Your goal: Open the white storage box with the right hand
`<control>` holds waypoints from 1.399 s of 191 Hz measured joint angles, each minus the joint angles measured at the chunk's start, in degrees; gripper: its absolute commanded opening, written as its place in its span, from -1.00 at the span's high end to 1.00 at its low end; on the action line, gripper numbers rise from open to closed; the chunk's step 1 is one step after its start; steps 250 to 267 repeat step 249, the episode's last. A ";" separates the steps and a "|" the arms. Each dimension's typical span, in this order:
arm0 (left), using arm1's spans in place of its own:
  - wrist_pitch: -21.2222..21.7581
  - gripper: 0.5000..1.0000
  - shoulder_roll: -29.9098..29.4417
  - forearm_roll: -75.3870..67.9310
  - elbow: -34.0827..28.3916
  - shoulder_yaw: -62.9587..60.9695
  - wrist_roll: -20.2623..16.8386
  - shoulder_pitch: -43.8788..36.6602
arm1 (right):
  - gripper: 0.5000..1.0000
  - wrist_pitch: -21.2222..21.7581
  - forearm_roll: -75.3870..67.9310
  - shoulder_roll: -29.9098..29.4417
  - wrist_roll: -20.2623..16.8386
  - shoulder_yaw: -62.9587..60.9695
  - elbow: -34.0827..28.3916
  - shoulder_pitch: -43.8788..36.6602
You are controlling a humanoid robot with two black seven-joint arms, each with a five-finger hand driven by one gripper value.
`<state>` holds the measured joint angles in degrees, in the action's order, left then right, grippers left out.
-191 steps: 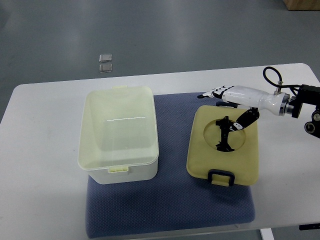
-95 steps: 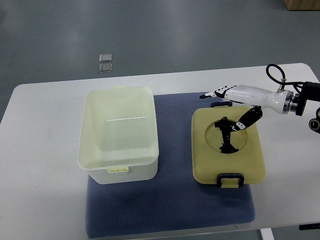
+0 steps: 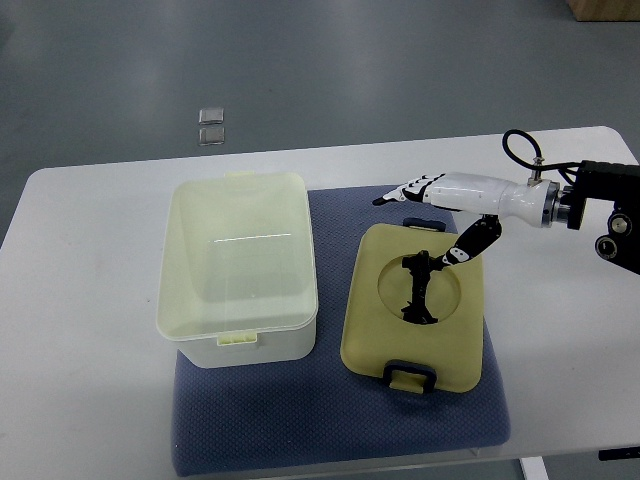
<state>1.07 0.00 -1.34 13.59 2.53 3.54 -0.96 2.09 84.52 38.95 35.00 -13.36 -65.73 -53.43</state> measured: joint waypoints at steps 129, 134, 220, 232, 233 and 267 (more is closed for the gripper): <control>-0.02 -1.00 0.00 -0.05 0.39 -0.10 0.07 0.00 | -0.71 -0.87 -69.16 -9.94 -13.42 -22.79 11.41 3.58; -0.02 -1.00 0.00 -0.05 0.39 -0.09 0.06 0.00 | -0.71 -0.88 -74.42 -10.78 -14.49 -24.11 11.94 4.36; 0.02 -1.00 0.00 -0.05 0.53 -0.13 0.14 -0.01 | -0.72 8.77 -101.45 -18.02 -15.59 -29.34 13.52 12.16; 0.02 -1.00 0.00 -0.05 0.50 -0.10 0.15 -0.01 | -0.72 10.56 -101.38 -18.68 -15.32 -29.41 13.84 12.55; 0.02 -1.00 0.00 -0.05 0.50 -0.10 0.15 -0.01 | -0.72 10.66 -101.37 -18.73 -15.29 -29.42 13.87 12.57; 0.02 -1.00 0.00 -0.06 0.50 -0.07 0.15 0.00 | -0.72 11.56 -101.32 -19.32 -14.58 -29.52 14.36 12.92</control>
